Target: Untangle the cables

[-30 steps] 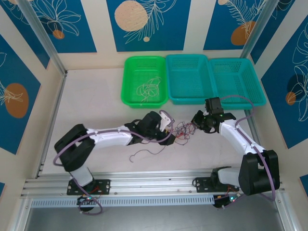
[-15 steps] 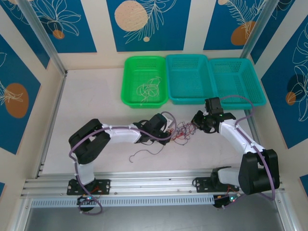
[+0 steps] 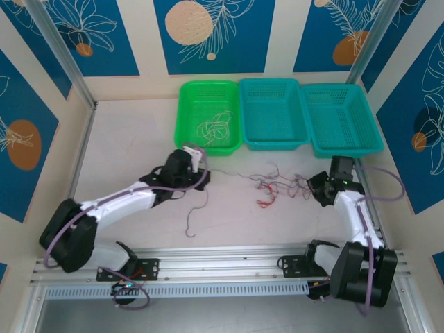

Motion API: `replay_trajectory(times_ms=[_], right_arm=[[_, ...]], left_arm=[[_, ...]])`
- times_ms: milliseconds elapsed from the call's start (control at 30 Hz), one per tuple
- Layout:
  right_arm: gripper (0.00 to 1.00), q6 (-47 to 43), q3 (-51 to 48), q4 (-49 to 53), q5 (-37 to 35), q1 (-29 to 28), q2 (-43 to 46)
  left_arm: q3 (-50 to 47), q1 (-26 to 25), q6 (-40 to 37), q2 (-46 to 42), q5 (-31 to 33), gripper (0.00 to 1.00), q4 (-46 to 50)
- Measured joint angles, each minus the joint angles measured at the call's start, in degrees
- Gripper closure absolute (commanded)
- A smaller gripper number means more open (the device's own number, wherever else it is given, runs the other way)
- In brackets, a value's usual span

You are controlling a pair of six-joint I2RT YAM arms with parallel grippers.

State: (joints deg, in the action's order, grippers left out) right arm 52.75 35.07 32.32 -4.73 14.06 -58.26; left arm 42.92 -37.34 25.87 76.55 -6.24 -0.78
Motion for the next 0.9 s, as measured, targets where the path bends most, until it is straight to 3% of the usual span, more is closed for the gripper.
replay_trajectory(times_ms=[100,233,300,333,367,567,733,833,900], right_arm=[[0.86,0.48,-0.96,0.07,0.20,1.29,4.63],[0.70,0.63,-3.08,-2.29,2.14,-1.38,5.44],[0.56,0.48,-3.50,-2.95,2.89,-5.27,3.54],[0.42,0.17,-3.28,-2.93,3.06,-7.69,2.01],[0.37,-0.09,-2.82,-2.23,2.82,-9.35,0.92],[0.30,-3.17,3.85,2.95,-0.50,-14.47,0.72],[0.29,-7.32,9.84,2.05,-7.50,-31.98,1.20],[0.32,-8.76,14.69,1.66,-12.00,-41.16,-7.04],[0.35,-9.25,17.05,1.31,-13.86,-44.35,-14.29]], left_arm=[[-2.62,3.45,-0.26,-3.17,0.83,1.00,1.90],[-3.91,3.58,-0.22,-2.86,-0.90,1.00,1.97],[-4.00,3.58,0.04,-2.08,-2.14,1.00,1.16],[-4.00,3.58,0.20,-1.66,-2.64,1.00,0.66],[-4.00,3.58,0.20,-1.38,-2.82,1.00,0.37],[-3.98,3.58,-0.48,-1.55,-4.46,1.00,0.15],[-3.98,3.56,-0.87,-2.67,-5.60,1.00,0.13],[-3.98,3.50,-0.87,-3.37,-5.73,1.00,-0.02],[-3.98,3.48,-0.87,-3.93,-5.70,1.00,0.04]])
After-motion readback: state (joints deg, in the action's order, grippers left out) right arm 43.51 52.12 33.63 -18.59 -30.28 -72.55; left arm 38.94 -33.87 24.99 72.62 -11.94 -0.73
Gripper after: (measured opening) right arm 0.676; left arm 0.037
